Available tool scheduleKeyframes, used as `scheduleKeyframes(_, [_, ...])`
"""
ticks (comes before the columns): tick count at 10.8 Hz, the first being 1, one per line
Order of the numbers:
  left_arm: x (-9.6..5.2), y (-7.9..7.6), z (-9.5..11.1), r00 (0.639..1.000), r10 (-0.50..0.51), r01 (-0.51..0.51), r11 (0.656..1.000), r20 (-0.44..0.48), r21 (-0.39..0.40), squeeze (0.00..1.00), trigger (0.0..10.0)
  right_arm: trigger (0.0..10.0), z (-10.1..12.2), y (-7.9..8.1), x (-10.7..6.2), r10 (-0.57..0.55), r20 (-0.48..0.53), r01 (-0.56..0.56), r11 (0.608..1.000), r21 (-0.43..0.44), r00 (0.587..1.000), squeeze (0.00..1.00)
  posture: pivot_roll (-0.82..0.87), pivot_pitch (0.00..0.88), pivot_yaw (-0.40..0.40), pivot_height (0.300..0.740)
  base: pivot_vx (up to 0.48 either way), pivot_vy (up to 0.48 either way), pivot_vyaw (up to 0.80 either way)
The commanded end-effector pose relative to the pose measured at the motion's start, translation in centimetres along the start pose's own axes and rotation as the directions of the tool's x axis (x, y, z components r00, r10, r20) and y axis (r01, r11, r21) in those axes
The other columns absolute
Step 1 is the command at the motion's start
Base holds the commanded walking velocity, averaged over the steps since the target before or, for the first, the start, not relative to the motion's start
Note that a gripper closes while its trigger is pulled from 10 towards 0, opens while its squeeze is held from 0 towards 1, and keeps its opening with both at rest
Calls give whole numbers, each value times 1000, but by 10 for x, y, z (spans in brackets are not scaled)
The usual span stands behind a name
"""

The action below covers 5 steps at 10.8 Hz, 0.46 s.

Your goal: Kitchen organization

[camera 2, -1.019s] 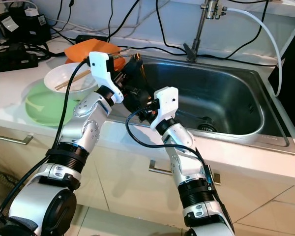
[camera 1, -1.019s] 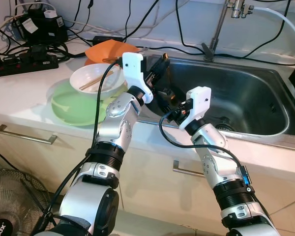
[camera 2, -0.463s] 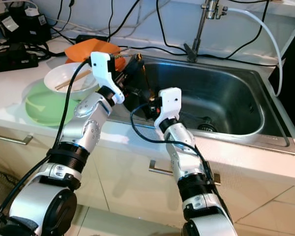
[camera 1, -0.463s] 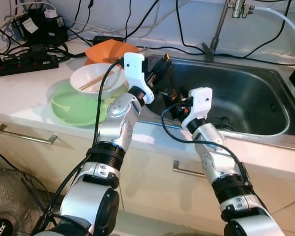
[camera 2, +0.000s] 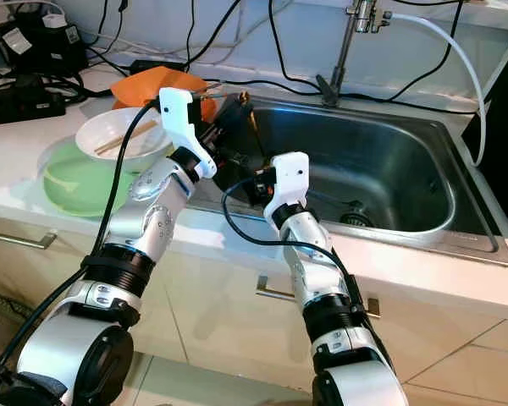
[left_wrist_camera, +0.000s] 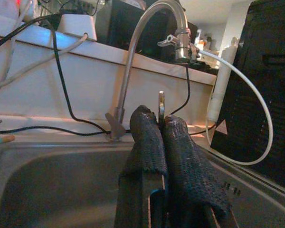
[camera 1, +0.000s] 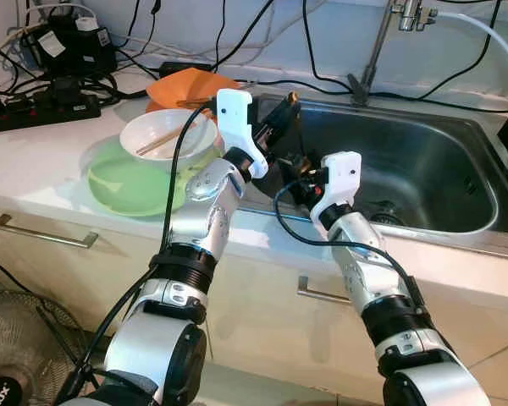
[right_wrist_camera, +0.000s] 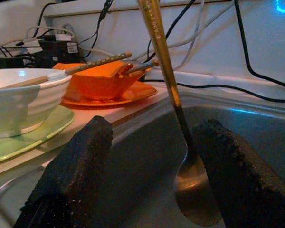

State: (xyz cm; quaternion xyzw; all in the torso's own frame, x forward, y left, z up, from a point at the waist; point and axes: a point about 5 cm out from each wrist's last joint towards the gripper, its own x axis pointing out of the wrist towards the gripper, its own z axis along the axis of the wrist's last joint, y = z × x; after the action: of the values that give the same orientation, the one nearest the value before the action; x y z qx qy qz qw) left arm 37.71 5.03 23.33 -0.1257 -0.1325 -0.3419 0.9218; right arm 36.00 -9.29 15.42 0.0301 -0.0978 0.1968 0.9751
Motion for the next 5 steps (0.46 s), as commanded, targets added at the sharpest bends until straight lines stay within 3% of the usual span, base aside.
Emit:
scheduleKeyframes(1, [3,-5,5,999,-31,31,1000,13,-3,0,10000,10000,5,0,4,2,20,-2,1000,-6,1000,0,176,0,6,740,0,0,0])
scheduleKeyframes(5, [1,-10,2,998,-63,62,998,-1,-14,0,10000,10000,5,-4,6,-28,16,28,999,-16,999,0,178,0,6,740,0,0,0])
